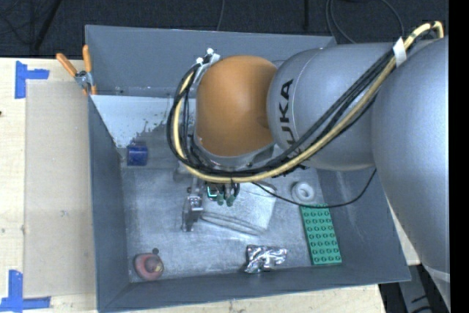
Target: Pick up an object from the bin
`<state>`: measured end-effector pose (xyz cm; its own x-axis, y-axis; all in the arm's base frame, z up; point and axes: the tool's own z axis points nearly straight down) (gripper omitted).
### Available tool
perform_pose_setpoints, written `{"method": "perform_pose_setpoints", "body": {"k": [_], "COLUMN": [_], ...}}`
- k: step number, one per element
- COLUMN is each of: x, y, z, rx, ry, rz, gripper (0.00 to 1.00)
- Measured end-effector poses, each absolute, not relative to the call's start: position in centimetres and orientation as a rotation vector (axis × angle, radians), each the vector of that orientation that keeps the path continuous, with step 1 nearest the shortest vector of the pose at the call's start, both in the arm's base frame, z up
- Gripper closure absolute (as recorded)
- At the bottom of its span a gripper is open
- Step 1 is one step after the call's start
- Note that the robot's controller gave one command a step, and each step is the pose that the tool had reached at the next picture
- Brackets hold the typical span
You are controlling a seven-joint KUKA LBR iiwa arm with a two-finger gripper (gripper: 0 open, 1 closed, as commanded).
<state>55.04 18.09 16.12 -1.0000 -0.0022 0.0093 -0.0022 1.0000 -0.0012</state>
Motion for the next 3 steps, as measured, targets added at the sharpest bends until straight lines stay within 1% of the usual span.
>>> {"method": "perform_pose_setpoints", "body": {"k": [1, 2, 3], "x": [56.93, 56.88, 57.05], "y": [10.94, 11.16, 11.06], "z": [6.93, 7.29, 7.23], "rx": [0.21, 0.213, 0.209], "ry": [-3.135, -3.13, -3.14], "rz": [-0.004, -0.004, -0.004], "gripper": [0.0, 1.0, 0.0]}}
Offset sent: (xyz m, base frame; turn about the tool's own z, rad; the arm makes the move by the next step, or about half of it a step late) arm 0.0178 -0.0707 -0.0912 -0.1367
